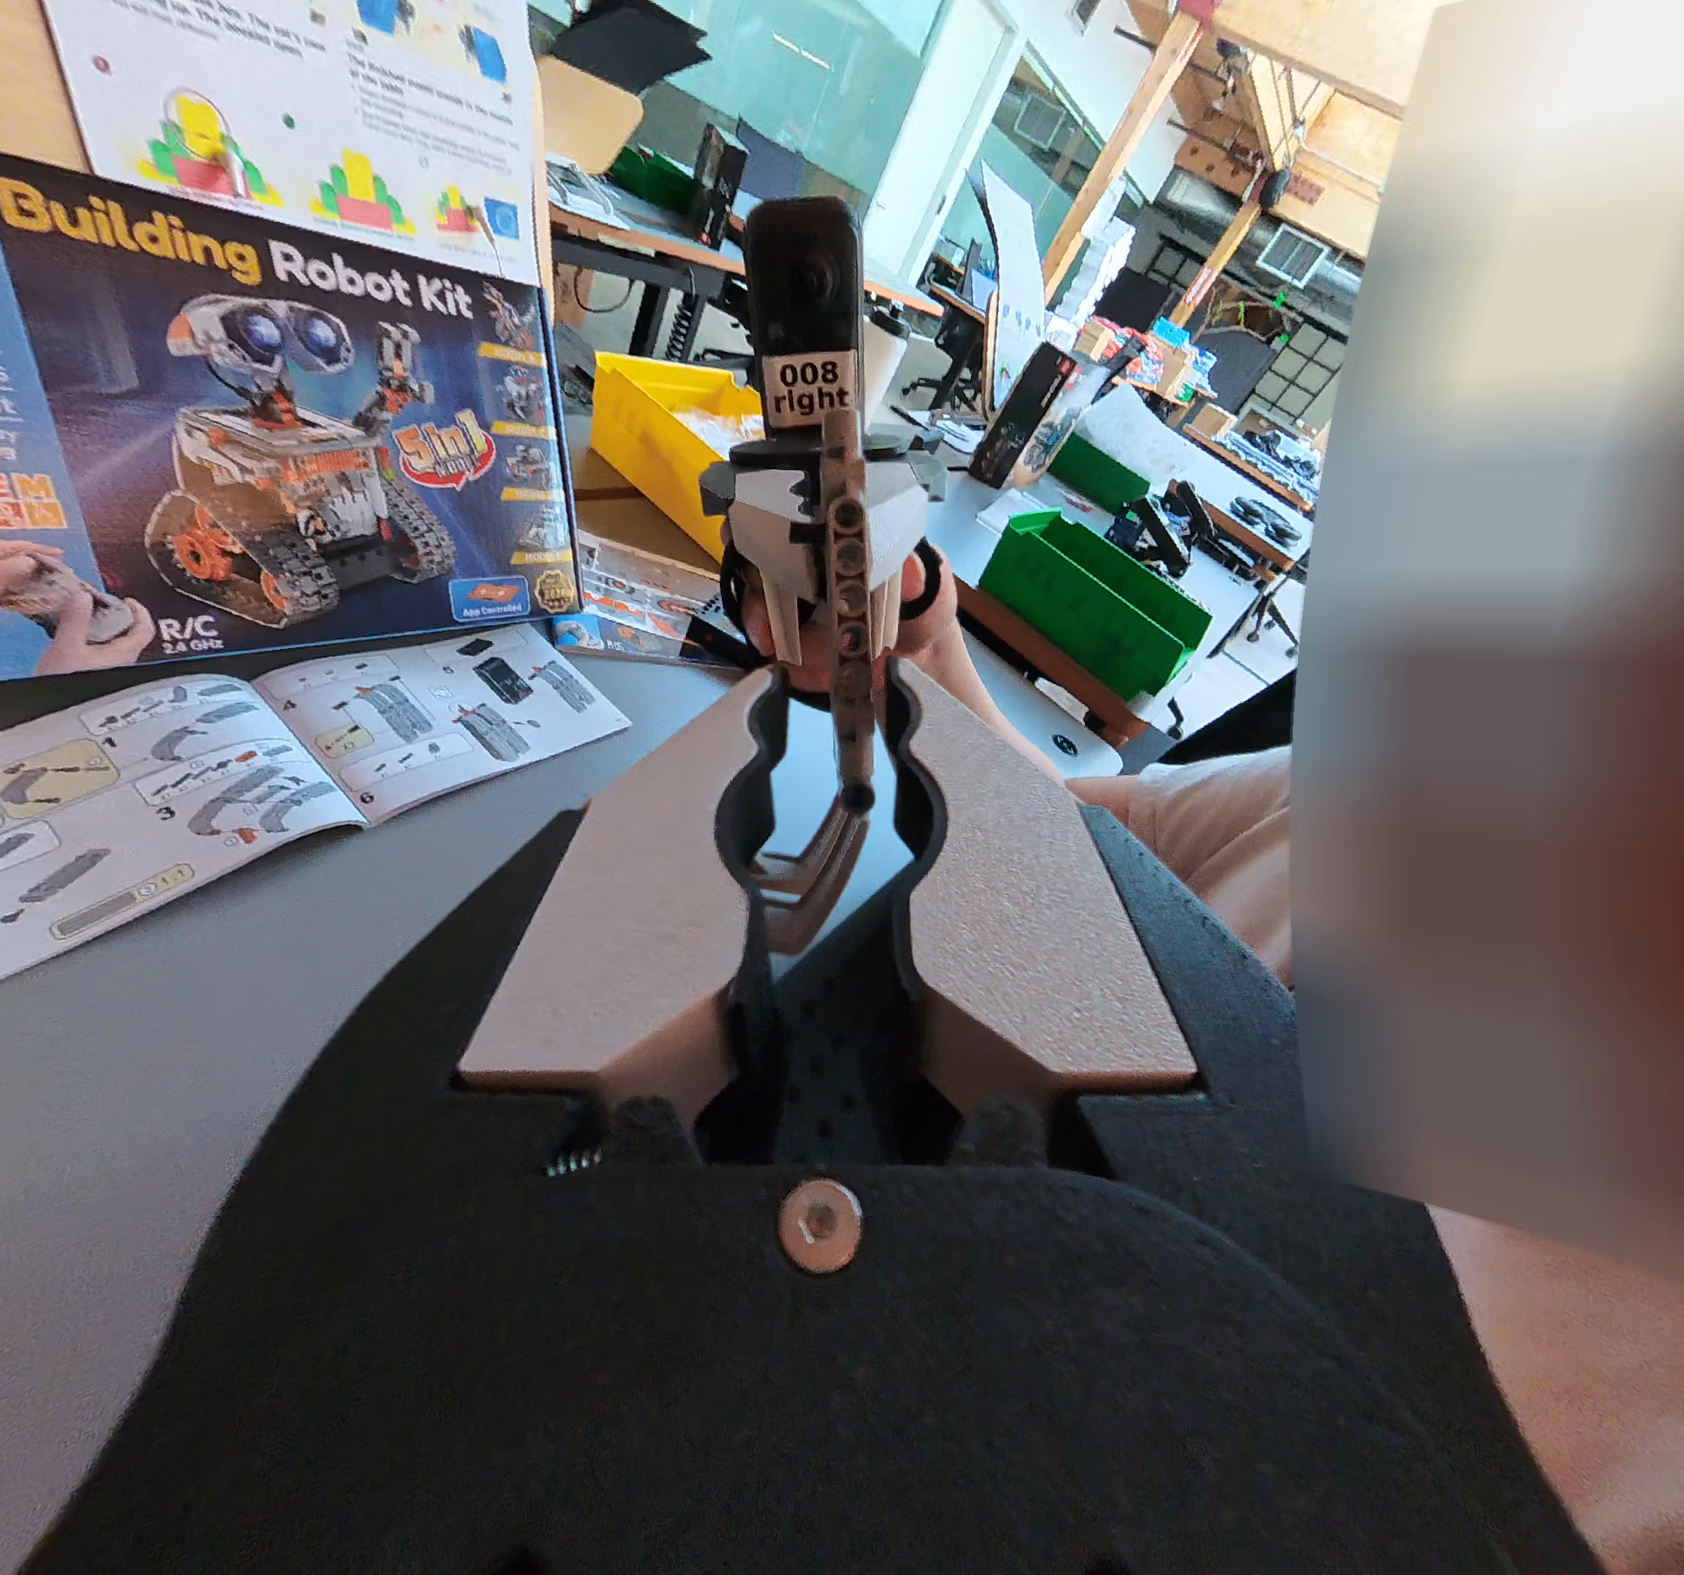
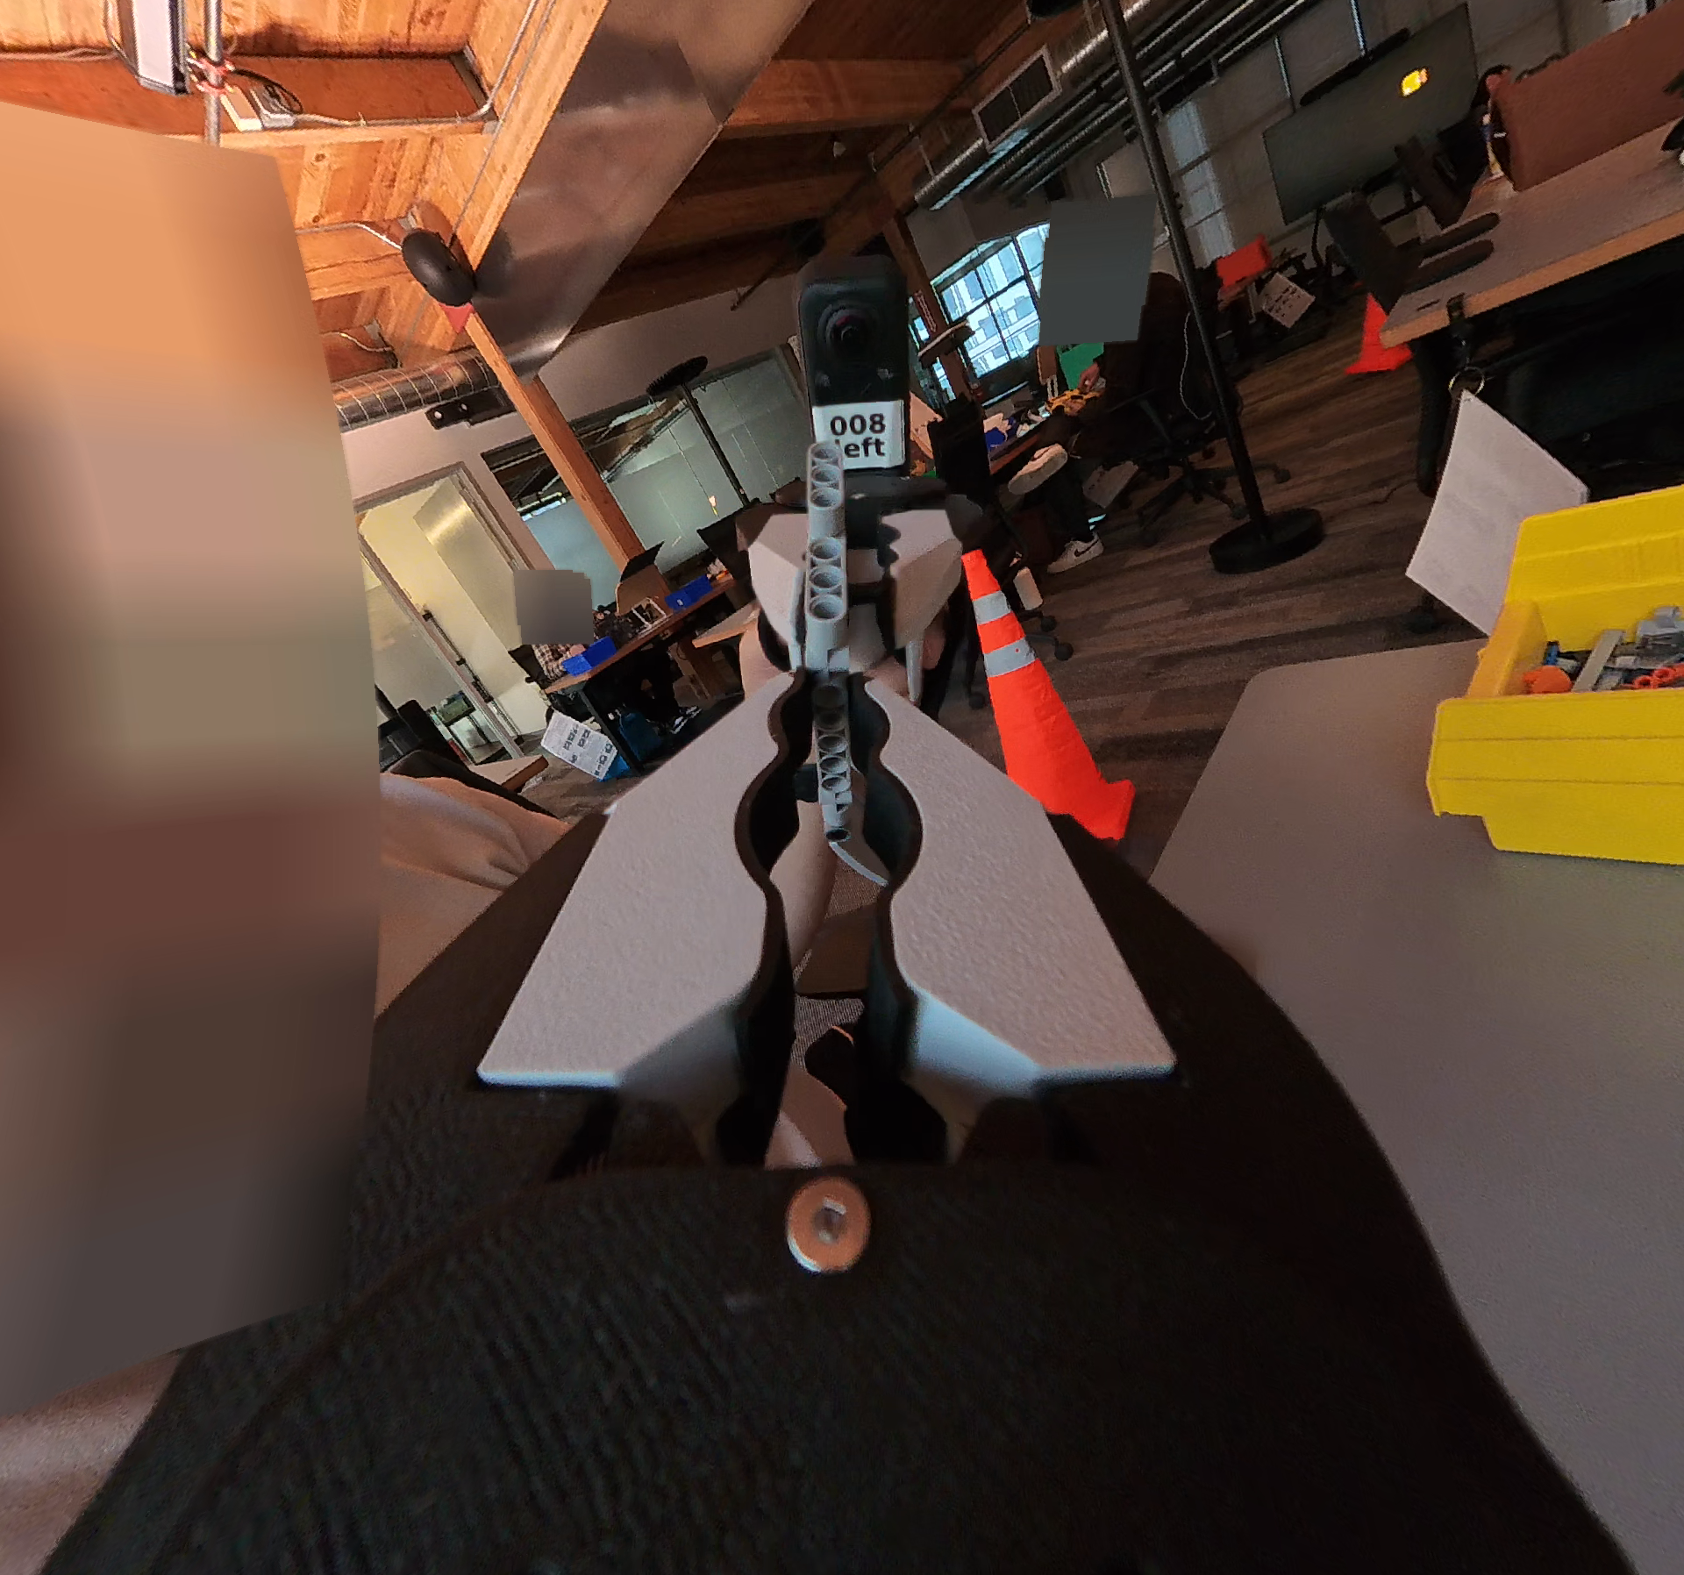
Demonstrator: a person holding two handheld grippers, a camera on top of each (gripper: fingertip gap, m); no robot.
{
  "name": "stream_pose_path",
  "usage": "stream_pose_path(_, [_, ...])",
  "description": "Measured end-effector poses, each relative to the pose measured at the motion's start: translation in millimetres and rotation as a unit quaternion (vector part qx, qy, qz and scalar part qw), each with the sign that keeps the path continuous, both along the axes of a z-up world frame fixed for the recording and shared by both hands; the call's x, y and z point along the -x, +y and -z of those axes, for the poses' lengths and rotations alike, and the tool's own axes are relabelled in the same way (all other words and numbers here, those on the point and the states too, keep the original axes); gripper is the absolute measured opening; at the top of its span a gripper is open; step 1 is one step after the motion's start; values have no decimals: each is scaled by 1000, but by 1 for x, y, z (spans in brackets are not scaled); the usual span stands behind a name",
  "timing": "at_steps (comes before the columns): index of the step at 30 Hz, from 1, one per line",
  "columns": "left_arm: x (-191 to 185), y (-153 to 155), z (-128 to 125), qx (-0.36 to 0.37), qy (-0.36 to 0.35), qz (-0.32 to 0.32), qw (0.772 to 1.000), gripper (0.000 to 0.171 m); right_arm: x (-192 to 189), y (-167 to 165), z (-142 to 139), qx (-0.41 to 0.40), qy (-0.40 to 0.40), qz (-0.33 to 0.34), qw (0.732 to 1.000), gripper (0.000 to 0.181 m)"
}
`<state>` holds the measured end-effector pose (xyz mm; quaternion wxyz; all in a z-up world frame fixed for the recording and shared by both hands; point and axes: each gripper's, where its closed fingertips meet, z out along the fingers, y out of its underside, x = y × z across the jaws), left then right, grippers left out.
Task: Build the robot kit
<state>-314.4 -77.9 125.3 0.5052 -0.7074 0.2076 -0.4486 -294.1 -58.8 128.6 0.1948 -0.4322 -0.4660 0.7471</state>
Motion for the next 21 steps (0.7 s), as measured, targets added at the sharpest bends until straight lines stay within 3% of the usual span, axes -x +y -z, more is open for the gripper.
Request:
stream_pose_path(1, [-3, -1, 1, 1, 2, 8, 1000, 7, 1, -2, 1, -2, -5, -3, 1000, 5])
stream_pose_path(5, [-3, 0, -9, -18, -27, 0, 999, 5, 1, -4, -7, -6, 24, 3, 1000, 6])
stream_pose_path(7, [1, 0, -21, -36, -64, -11, 997, 5, 6, -6, -3, -28, 13, 17, 999, 22])
stream_pose_path(9, [4, 1, -24, -51, -68, -27, 996, 5, 5, -11, -7, -32, 28, 13, 999, 5])
stream_pose_path(14, [0, 2, -27, -77, -58, -51, 994, 5, 3, -8, -10, -22, 33, 18, 999, 4])
stream_pose_path(21, [1, 3, -21, -54, -62, -48, 995, 6, 4, -9, -5, -6, 16, 6, 1000, 5])
